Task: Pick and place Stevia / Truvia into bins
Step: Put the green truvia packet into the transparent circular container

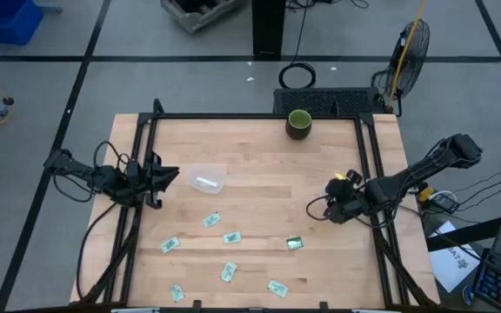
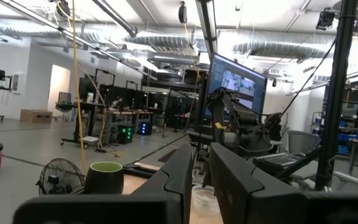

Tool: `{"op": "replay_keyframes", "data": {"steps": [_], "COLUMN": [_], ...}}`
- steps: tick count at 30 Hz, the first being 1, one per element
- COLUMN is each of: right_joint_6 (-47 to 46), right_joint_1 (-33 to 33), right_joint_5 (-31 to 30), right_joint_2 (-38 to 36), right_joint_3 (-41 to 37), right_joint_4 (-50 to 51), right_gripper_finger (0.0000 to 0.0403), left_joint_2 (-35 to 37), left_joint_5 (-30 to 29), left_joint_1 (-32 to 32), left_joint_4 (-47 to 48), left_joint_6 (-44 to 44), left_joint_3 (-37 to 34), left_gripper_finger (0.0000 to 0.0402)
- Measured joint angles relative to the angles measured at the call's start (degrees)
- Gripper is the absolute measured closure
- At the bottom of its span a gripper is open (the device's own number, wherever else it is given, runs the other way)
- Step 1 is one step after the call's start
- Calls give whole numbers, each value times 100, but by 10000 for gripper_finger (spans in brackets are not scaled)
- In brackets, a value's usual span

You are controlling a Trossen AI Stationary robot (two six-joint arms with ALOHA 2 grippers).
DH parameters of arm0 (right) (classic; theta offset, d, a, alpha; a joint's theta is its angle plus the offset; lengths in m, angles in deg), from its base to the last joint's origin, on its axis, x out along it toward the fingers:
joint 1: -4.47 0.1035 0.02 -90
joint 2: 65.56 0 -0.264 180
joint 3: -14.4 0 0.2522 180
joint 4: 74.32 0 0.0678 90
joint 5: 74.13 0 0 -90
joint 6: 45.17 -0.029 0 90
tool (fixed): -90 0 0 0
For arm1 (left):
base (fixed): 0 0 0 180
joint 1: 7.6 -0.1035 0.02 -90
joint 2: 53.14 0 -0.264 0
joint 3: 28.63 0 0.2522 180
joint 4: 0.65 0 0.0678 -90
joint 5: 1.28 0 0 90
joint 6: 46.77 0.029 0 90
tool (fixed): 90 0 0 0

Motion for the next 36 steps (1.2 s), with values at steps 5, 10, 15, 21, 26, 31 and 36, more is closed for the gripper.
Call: {"op": "replay_keyframes", "data": {"steps": [5,10,15,21,26,31,36], "right_joint_6": [1237,2006,2410,2740,2952,3141,3143], "right_joint_1": [43,80,263,556,760,890,880], "right_joint_5": [27,650,1485,2212,2270,1971,1708], "right_joint_2": [0,87,856,2228,2791,3099,3377], "right_joint_3": [0,-2,-1,-4,-4,0,13], "right_joint_4": [-1473,-2609,-3657,-4607,-5336,-5510,-5558], "right_gripper_finger": [189,192,192,192,192,192,193], "left_joint_2": [0,2,0,2,0,2,2], "left_joint_5": [-5,-114,-118,-116,-116,-115,-128], "left_joint_1": [2,2,2,2,2,2,2], "left_joint_4": [0,7,39,42,44,63,114], "left_joint_6": [20,20,42,11,-31,-20,-24], "left_joint_3": [0,0,0,0,0,0,0], "left_gripper_finger": [339,339,339,339,339,339,339]}}
